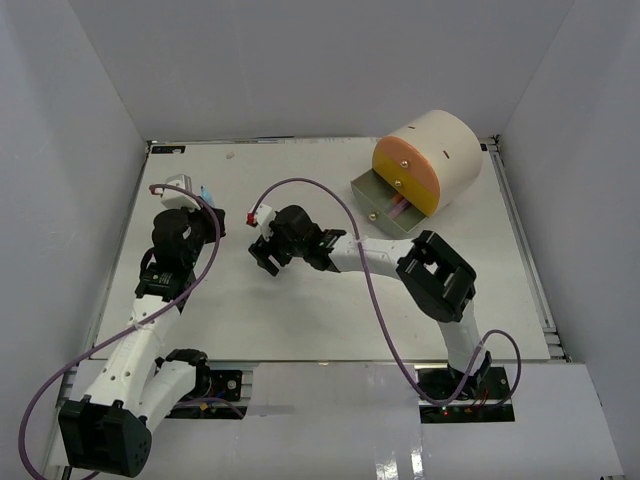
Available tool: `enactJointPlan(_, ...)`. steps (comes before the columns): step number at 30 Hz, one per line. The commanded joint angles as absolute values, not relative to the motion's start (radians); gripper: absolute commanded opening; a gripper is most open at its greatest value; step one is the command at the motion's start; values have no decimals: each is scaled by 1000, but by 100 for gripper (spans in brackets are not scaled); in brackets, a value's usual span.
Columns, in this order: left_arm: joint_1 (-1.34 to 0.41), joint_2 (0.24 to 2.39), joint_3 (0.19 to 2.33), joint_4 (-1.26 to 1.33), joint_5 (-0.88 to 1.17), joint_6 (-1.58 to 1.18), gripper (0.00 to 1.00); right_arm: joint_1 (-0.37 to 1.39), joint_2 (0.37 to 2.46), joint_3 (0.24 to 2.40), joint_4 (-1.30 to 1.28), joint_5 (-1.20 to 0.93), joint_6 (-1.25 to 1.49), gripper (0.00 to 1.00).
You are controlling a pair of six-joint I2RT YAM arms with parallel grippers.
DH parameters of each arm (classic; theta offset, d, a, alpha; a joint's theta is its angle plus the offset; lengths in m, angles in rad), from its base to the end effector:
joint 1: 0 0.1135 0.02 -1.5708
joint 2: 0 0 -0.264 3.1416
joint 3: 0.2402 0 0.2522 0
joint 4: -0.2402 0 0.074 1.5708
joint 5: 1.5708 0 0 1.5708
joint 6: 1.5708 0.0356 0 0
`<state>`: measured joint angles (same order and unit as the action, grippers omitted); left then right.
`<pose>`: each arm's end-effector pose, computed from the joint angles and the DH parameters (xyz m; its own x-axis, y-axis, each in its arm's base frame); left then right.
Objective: Sort the stationery into containers
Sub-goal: Move the pen cap to the center of the board.
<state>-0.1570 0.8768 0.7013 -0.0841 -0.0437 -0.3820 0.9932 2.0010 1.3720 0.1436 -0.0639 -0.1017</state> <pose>0.2064 -0.0311 0.3046 -0.2779 -0.3330 -0.9010 0.0117 0.9367 -0.3499 0.2495 0.3869 0.2067 -0.1654 -0.4394 -0.8829 -0.8883 0.4553 -0.0602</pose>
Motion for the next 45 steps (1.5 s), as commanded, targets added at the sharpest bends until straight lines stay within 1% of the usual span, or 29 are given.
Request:
enactJointPlan(1,-153,850,686,-140,-133,-350,7,991,2071,1480,114,-42,-132,80)
enactJointPlan(5,-152,847,689,-146,-173,-353,8,994,2160,1597,81,-6,-138,78)
enactJointPlan(8,-153,845,687,-146,-172,-354,10,996,2230,1649,69,-5,-137,76)
enactJointPlan(12,-153,845,686,-143,-164,-356,10,999,2275,1695,61,38,-126,74)
enactJointPlan(13,-153,847,684,-143,-161,-357,10,1000,2281,1701,64,46,-126,71)
enactJointPlan(18,-152,848,683,-138,-155,-357,11,1000,2328,1746,52,77,-129,66)
enactJointPlan(21,-153,848,684,-137,-150,-354,11,1000,2345,1769,41,89,-132,61)
enactJointPlan(24,-152,848,681,-135,-146,-356,11,1000,2350,1770,40,95,-129,59)
enactJointPlan(28,-153,851,680,-132,-138,-354,11,1002,2345,1755,34,106,-129,51)
enactJointPlan(30,-153,851,680,-129,-130,-354,11,1000,2336,1740,34,109,-127,49)
enactJointPlan(33,-153,853,678,-124,-117,-353,11,1002,2304,1700,37,109,-126,36)
enactJointPlan(34,-153,854,678,-121,-114,-351,11,1000,2290,1683,43,109,-126,26)
enactJointPlan(36,-152,856,675,-115,-94,-347,11,1000,2241,1614,60,113,-126,19)
enactJointPlan(37,-153,856,673,-110,-83,-345,11,1002,2221,1586,64,117,-124,18)
enactJointPlan(41,-152,856,670,-89,-31,-336,13,1000,2076,1421,83,112,-106,17)
enactJointPlan(42,-152,856,670,-84,-9,-330,13,1000,2048,1346,93,107,-100,17)
enactJointPlan(45,-153,856,666,-68,44,-322,14,996,1935,1238,101,84,-68,17)
